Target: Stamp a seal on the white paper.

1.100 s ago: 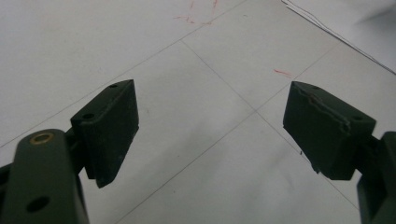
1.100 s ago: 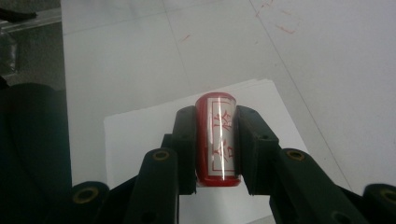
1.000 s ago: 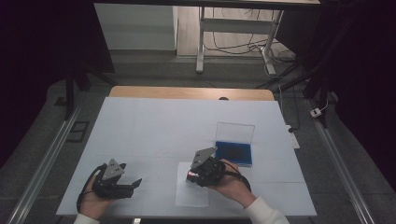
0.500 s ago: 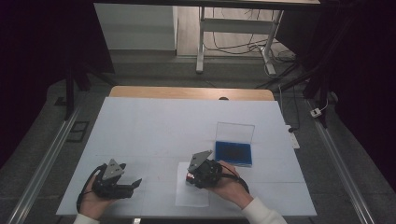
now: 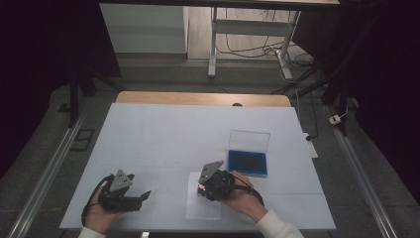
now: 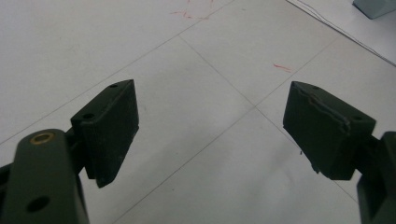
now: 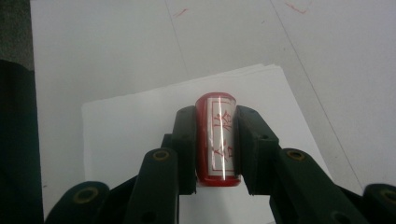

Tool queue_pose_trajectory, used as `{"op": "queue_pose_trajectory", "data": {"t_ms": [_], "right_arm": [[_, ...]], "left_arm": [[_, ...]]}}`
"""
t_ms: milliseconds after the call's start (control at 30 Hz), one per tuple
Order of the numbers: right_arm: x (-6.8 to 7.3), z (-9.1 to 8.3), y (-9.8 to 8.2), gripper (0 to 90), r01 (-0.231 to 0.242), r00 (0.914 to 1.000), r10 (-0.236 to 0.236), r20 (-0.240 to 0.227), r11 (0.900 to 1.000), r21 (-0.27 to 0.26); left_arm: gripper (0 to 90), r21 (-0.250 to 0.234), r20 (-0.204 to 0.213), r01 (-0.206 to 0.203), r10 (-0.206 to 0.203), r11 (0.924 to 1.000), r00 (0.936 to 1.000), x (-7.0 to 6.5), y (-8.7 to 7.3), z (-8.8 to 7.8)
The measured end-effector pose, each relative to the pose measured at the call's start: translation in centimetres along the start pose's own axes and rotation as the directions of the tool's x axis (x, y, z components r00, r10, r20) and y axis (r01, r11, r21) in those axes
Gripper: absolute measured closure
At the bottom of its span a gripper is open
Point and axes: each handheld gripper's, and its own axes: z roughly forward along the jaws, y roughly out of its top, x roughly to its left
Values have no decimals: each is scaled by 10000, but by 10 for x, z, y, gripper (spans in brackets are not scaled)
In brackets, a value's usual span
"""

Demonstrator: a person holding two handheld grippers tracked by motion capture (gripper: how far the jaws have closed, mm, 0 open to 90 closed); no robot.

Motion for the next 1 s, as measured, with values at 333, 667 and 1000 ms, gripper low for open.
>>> {"op": "queue_pose_trajectory", "data": {"t_ms": [333,667,1000], "right_arm": [[-1,1,-1,694,-30,10000,30,-27,10000,-37],[-2,1,0,694,-38,10000,39,-51,10000,40],[-2,2,-1,695,-165,9999,165,-37,9999,31]], "left_arm": [[185,43,-14,-28,28,10000,10000,-1,0,1],[185,26,-7,-46,46,10000,10000,-1,0,0],[185,38,10,-62,62,10000,10000,-1,0,0]]}}
